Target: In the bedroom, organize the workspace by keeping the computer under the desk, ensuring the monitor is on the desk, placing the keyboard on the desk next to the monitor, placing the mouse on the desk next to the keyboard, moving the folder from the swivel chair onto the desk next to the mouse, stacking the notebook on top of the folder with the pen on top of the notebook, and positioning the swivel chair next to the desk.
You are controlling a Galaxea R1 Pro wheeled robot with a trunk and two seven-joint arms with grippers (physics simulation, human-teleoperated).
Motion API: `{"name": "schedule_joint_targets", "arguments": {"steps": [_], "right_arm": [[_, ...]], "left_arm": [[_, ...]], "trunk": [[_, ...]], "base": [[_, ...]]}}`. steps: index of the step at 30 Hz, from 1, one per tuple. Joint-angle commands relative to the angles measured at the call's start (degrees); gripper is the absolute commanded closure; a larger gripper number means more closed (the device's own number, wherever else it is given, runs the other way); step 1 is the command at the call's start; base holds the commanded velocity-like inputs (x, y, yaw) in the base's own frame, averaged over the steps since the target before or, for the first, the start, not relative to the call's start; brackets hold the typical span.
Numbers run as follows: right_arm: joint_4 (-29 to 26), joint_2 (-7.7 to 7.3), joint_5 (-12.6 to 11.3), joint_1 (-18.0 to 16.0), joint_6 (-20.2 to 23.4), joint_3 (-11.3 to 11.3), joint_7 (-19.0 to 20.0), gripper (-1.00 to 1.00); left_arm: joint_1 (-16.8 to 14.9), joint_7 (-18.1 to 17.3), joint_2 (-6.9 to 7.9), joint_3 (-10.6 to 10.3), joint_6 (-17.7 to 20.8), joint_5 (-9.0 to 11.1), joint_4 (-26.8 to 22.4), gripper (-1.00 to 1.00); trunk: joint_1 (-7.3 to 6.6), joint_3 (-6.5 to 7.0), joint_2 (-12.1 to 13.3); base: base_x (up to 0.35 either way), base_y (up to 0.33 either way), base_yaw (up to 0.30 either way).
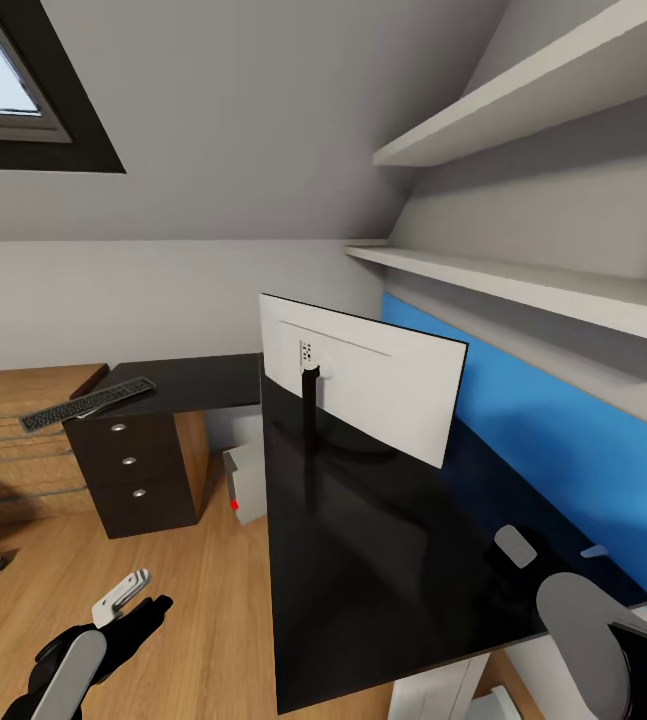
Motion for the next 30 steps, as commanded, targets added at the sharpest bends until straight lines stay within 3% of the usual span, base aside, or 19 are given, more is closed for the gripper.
{"name": "schedule_joint_targets", "arguments": {"steps": [1, 8, 21, 22, 25, 30], "right_arm": [[-0.1, 0.00, -1.1, 0.0, 0.1, -0.3, -0.1, 1.00], [-0.1, -0.01, -1.0, 0.0, 0.0, -0.3, -0.1, 1.00], [-0.5, -0.01, -1.0, 0.0, -0.7, -0.4, -0.1, 1.00], [-0.6, 0.16, -0.8, 0.1, -3.5, -0.3, -0.3, 1.00], [-0.9, 0.46, -0.6, 0.1, -5.9, -0.2, -1.8, 1.00], [-5.6, 3.51, 0.2, 0.3, -7.0, 0.0, -4.6, 1.00]], "left_arm": [[0.0, 0.4, 0.01, 0.0, 0.1, 0.6, -0.1, -1.00], [0.0, 0.2, 0.01, -0.1, 0.1, 0.5, 0.0, -1.00], [0.0, 0.2, -0.08, -0.4, 0.0, 0.7, 0.3, -1.00], [0.0, 0.2, -0.08, -0.8, 0.0, 0.7, 0.5, -1.00], [0.0, 0.2, -0.08, -1.7, -0.1, 0.0, 2.0, -1.00], [0.0, 0.2, -0.03, -3.6, -1.8, -1.1, 3.8, -1.00]], "trunk": [[0.01, -0.09, 0.0], [0.01, -0.09, 0.0], [-2.84, 2.24, 5.2], [-3.06, 2.42, 5.6], [-3.72, 2.96, 6.8], [-4.82, 3.86, 8.8]], "base": [[0.000, 0.000, 0.000], [0.000, 0.000, 0.000], [0.000, 0.000, 0.000], [0.000, 0.000, 0.000], [0.000, 0.000, 0.000], [0.000, 0.000, 0.000]]}}
